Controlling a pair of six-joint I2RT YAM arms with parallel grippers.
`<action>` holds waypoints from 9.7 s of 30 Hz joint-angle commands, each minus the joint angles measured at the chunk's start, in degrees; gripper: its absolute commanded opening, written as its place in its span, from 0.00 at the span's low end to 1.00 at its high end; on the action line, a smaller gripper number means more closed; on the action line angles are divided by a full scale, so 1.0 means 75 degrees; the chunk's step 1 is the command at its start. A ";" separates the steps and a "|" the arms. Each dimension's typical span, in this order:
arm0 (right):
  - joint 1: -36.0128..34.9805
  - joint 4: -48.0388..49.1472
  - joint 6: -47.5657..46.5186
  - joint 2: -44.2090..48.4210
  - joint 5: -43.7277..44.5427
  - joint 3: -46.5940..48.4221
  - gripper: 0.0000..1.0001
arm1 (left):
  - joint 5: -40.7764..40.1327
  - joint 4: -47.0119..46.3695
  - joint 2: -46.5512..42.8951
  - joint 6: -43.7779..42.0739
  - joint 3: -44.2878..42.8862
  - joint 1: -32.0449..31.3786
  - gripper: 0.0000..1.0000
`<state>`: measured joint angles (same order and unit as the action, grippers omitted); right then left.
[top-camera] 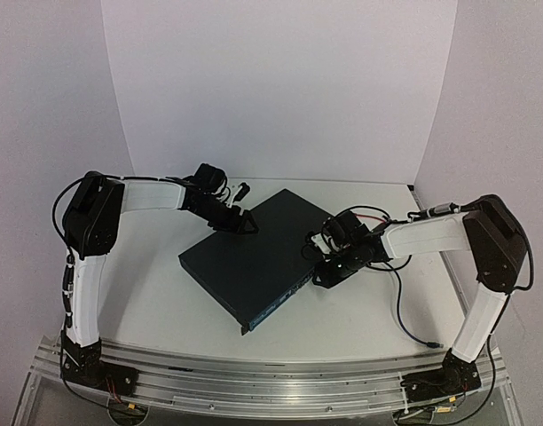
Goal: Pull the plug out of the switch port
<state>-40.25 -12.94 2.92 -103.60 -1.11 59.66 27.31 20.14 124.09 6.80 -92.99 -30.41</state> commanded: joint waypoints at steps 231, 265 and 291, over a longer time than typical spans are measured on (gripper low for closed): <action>-0.0454 0.1782 -0.0715 0.0294 0.1164 -0.0461 0.12 | -0.0470 0.0944 0.1157 0.0277 -0.0818 -0.0140 0.77; -0.0302 0.4635 0.2040 0.0527 0.0768 -0.3532 0.00 | -0.0833 0.1189 0.1382 0.0348 -0.0651 -0.0093 0.72; -0.0445 0.3450 0.1097 0.0384 0.1163 -0.3377 0.00 | -0.0688 0.1174 0.1477 0.0277 -0.0853 -0.0093 0.72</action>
<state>-42.75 34.88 12.03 -99.34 5.34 30.82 25.98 20.31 129.72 8.88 -100.55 -32.03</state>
